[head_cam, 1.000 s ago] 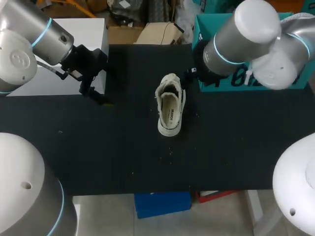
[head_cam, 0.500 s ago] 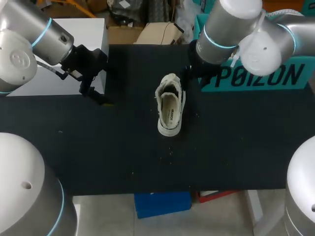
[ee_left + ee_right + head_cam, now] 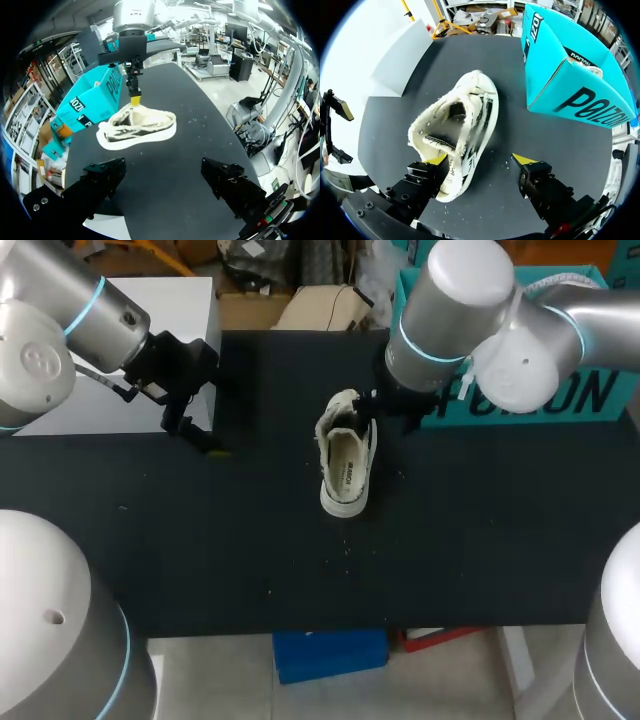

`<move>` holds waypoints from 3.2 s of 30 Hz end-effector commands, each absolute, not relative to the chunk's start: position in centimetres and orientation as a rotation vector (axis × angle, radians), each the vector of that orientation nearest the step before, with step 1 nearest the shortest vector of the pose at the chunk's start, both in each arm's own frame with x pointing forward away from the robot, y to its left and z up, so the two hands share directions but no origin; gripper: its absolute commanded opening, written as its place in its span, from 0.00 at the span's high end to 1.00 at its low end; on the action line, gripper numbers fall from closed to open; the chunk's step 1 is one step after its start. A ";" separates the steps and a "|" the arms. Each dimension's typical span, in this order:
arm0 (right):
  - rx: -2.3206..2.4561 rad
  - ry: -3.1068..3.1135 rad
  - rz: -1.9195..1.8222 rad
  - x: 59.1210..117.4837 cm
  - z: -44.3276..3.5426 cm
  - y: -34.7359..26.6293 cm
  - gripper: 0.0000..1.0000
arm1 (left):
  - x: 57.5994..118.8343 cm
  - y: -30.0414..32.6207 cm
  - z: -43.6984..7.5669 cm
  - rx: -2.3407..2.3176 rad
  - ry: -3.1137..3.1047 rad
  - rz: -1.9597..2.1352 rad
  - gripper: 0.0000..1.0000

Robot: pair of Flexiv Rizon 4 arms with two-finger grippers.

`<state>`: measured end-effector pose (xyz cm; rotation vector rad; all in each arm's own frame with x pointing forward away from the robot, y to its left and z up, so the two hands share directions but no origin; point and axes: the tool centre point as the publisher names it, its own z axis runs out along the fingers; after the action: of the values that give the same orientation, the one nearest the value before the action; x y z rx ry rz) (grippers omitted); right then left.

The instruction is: Take the shoe out of the shoebox, open the shoe tongue, remove and reinsert the insole, then place the shoe into the shoebox

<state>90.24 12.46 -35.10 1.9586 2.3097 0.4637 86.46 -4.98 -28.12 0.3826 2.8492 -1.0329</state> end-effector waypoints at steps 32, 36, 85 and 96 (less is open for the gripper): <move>1.917 2.337 0.212 93.1 -41.4 13.0 1.00 | 86.4 -5.0 -28.2 0.381 2.848 -1.028 0.00; 1.892 2.398 0.233 92.8 -39.8 12.8 1.00 | 86.4 -5.0 -28.2 0.381 2.848 -1.028 0.00; -0.144 3.280 -0.168 93.5 -17.1 0.3 1.00 | 86.4 -5.0 -28.2 0.381 2.848 -1.028 0.00; -0.295 3.239 -0.204 101.9 -15.4 -2.7 1.00 | 86.4 -5.0 -28.2 0.381 2.848 -1.028 0.00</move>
<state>99.23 -2.76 -15.61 -0.2900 3.1607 -0.1995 86.46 -4.98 -28.12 0.3826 2.8492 -1.0329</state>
